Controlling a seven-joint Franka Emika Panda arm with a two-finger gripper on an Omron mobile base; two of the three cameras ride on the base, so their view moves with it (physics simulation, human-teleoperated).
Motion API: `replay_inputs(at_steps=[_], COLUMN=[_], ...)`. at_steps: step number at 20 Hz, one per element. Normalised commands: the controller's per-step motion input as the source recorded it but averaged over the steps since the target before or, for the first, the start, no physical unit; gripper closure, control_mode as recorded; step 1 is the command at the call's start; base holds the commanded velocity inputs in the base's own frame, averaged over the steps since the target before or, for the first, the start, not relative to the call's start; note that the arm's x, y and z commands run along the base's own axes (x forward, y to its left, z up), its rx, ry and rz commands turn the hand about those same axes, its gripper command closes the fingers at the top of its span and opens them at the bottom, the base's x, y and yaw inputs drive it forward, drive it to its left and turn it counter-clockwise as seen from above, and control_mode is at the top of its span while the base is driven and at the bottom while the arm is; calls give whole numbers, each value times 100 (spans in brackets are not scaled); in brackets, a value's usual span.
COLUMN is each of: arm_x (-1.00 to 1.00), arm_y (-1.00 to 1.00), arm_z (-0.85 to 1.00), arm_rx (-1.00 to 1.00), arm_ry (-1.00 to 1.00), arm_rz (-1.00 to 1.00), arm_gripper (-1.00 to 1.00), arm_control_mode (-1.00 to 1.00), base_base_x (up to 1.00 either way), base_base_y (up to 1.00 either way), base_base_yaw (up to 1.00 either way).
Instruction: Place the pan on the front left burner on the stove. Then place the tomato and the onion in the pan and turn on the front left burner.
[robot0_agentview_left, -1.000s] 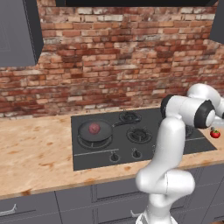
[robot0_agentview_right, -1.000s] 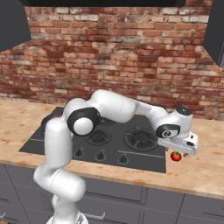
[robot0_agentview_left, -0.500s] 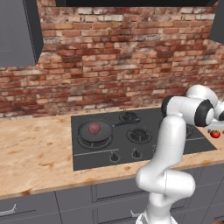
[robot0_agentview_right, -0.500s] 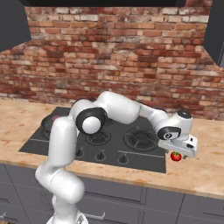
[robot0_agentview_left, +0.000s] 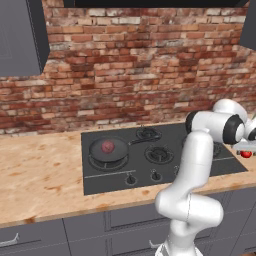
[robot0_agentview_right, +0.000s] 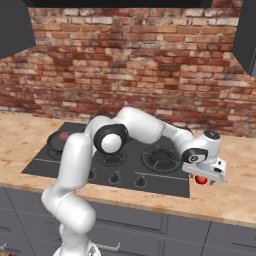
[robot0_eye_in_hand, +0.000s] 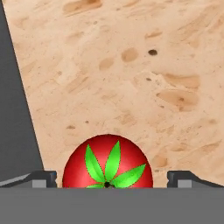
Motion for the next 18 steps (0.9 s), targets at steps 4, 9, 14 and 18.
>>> replay_inputs(at_steps=[4, 9, 14, 18], arm_x=[10, -2, -24, -23], arm_y=[0, 0, 6, 16], arm_z=[-21, -1, 39, 56], arm_rx=[0, 0, 0, 0], arm_ry=[1, 0, -7, -6], arm_rz=[0, 0, 0, 0], arm_gripper=[100, 100, 100, 100], arm_control_mode=[-100, -100, -100, -100], base_base_x=[0, 0, 0, 0], base_base_y=[0, 0, 0, 0], base_base_yaw=[0, 0, 0, 0])
